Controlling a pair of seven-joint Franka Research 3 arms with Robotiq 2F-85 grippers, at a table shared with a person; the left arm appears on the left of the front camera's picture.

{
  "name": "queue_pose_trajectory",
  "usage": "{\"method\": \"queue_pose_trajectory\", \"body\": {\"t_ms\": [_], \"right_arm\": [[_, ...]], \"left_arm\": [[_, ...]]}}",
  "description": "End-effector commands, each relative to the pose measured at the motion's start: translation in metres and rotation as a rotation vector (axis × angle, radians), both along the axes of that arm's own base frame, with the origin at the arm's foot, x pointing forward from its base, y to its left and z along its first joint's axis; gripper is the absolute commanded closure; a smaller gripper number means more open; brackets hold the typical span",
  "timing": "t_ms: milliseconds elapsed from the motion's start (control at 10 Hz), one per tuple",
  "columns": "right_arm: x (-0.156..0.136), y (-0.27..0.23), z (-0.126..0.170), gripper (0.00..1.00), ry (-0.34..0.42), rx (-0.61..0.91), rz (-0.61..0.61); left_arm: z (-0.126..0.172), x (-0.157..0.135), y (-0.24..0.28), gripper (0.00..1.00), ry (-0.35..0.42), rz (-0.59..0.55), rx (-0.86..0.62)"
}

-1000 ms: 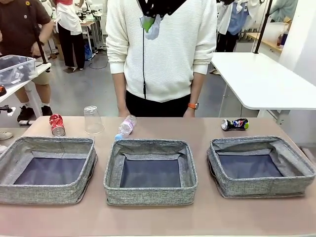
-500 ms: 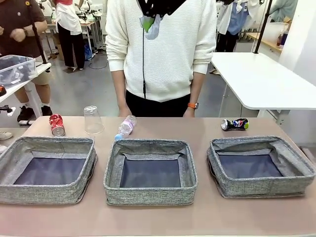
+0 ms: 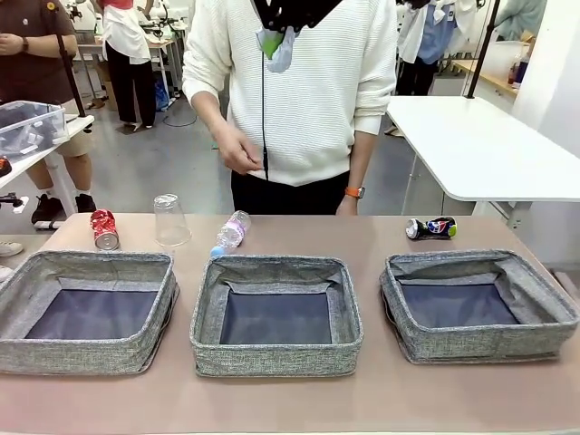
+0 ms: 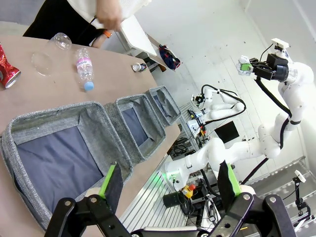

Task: Sort the waste into the appropriate baskets.
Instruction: Place the picked waste into the Fabric basket indicated by the person.

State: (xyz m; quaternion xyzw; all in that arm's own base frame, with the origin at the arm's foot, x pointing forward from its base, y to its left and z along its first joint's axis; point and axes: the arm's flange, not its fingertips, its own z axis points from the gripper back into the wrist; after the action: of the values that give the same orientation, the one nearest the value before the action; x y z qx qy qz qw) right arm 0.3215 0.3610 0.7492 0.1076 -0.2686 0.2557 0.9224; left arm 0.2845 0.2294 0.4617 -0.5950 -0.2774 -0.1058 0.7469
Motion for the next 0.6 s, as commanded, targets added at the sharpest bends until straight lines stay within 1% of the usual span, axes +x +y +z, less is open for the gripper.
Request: {"method": "queue_pose_trajectory", "body": {"t_ms": [0, 500], "right_arm": [[-0.0005, -0.0005, -0.0006, 0.94, -0.002, 0.001, -0.001], [-0.0005, -0.0005, -0.0006, 0.94, -0.002, 0.001, -0.001]], "left_arm": [[0.0023, -0.0002, -0.0007, 0.0, -0.029, -0.003, -0.012], [0.0023, -0.0002, -0.0007, 0.0, -0.029, -0.003, -0.012]]}}
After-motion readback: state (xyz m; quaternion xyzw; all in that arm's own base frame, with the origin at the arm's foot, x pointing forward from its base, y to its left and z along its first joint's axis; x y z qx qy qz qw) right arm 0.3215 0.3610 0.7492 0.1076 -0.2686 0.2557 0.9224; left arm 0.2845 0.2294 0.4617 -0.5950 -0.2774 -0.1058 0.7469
